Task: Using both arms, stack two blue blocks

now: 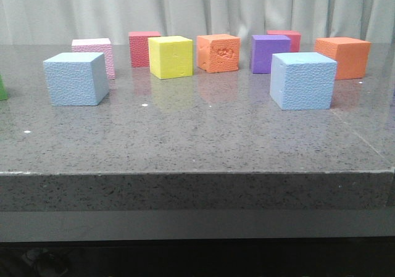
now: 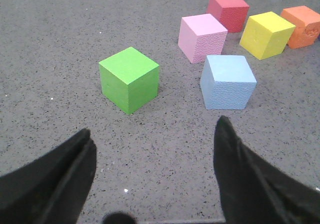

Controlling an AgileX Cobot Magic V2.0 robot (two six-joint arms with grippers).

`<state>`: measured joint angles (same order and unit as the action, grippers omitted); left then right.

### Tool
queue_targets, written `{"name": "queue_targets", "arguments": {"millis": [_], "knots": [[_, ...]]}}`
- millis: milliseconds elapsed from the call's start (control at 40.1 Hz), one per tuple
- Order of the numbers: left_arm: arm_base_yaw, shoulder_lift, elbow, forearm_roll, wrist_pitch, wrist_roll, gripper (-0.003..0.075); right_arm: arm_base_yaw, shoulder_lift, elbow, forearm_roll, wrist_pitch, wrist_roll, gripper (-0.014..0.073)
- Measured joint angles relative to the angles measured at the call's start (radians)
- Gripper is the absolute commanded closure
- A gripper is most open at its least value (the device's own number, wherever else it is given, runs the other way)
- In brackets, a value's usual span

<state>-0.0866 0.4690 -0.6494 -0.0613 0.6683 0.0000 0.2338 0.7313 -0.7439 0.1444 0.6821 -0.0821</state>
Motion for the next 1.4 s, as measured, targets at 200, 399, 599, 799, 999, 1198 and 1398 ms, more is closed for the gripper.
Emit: {"name": "queue_targets", "arguments": {"millis": [200, 399, 599, 799, 999, 1198, 1398], "knots": [[0.0, 0.0, 0.0, 0.0, 0.0, 0.0, 0.0225, 0.092, 0.2, -0.129, 0.0, 0.008, 0.027, -0.0039], [0.0, 0.0, 0.0, 0.0, 0.0, 0.0, 0.0225, 0.097, 0.455, -0.287, -0.048, 0.01, 0.176, -0.0039], [0.0, 0.0, 0.0, 0.0, -0.002, 0.0, 0.0225, 0.097, 0.654, -0.424, -0.124, 0.018, 0.328, -0.0039], [0.0, 0.0, 0.0, 0.0, -0.002, 0.0, 0.0225, 0.097, 0.8, -0.53, -0.156, 0.024, 0.379, -0.0039], [0.0, 0.0, 0.0, 0.0, -0.003, 0.0, 0.0226, 0.097, 0.924, -0.594, -0.161, 0.024, 0.387, -0.0039], [0.0, 0.0, 0.0, 0.0, -0.003, 0.0, 0.0225, 0.097, 0.988, -0.601, -0.176, 0.024, 0.401, -0.0013], [0.0, 0.0, 0.0, 0.0, -0.003, 0.0, 0.0225, 0.097, 0.992, -0.601, -0.18, 0.025, 0.423, 0.0141]]}}
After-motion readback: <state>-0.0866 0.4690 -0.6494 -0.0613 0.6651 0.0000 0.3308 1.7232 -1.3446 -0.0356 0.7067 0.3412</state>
